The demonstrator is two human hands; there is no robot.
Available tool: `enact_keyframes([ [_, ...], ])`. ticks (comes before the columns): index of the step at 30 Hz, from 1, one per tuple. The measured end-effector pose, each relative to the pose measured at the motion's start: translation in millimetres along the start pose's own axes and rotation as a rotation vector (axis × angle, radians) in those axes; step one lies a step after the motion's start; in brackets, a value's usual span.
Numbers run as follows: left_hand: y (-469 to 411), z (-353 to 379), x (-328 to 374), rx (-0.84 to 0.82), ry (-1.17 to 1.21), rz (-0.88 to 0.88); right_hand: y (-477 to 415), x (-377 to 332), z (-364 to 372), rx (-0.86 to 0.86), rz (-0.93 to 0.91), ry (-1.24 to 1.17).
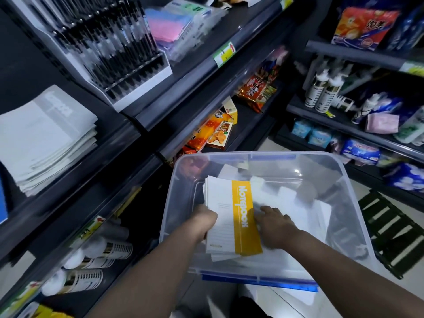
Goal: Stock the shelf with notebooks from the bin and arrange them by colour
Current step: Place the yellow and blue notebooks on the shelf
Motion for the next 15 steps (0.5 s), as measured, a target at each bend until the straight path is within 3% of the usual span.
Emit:
enact_keyframes([
  [5, 15.7, -31.2, 23.0, 0.139, 0.021, 0.244, -0.9, -16.1, -51.0, 0.264, -0.019, 0.022],
  [9, 34.8, -94.2, 30.1, 0.180, 0.181, 0.370, 10.0, -42.5, -85.1, 0.421, -0.032, -0.286],
  [15, 58.4, -214.6, 2.7, 0.331, 0.542, 0.409, 31.6, -149.4, -140.7, 0.542, -0.275, -0.613],
])
Point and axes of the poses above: each hand's wrist, its own y-axis away from the middle knuckle, its own z-axis out of the palm, x = y × z, the point moved 6 cm from there along -y, towards the middle knuckle, and after that the axes turned 14 degrees about x, right-handed, at the moved point
